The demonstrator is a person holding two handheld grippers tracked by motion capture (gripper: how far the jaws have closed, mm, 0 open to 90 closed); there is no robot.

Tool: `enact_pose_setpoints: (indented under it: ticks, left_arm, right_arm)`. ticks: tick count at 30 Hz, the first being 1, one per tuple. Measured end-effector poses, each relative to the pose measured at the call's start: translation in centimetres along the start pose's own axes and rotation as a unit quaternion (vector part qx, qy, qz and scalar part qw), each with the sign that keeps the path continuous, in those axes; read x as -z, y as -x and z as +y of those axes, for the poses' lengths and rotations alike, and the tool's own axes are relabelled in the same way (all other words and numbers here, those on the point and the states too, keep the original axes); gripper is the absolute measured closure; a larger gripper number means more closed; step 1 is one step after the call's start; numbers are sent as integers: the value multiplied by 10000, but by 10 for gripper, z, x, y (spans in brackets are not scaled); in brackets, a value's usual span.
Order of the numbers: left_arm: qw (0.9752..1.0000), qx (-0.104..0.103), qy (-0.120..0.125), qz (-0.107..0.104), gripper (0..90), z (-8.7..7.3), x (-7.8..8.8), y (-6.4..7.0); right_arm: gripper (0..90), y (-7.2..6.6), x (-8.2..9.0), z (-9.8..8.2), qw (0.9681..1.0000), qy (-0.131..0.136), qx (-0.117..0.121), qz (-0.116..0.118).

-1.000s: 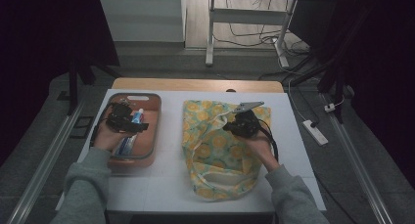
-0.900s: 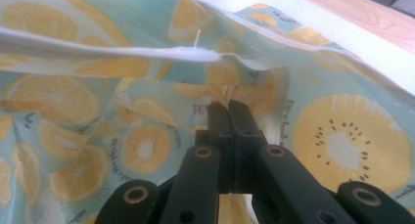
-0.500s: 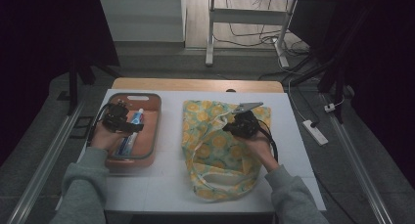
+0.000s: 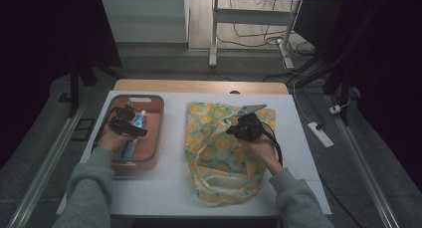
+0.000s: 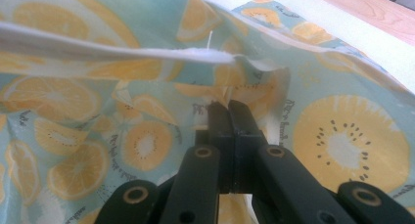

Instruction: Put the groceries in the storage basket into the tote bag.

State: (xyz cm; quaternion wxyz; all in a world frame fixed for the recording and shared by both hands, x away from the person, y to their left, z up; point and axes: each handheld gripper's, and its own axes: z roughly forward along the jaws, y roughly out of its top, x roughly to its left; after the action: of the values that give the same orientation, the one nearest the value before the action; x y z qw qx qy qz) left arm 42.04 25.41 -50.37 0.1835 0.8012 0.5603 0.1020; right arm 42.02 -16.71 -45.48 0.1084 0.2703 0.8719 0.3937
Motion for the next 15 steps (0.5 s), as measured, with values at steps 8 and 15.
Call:
enact_pose_setpoints:
  ticks: [8, 15]
  left_arm:
    - [9996, 167, -207, -73, 245, 1, -8, -4]
    - [9991, 292, -299, -48, 447, 1, -9, -7]
  right_arm:
    - [896, 1, 0, 0, 10000, 3, -5, 2]
    - [896, 0, 1, 0, 10000, 14, 10, -8]
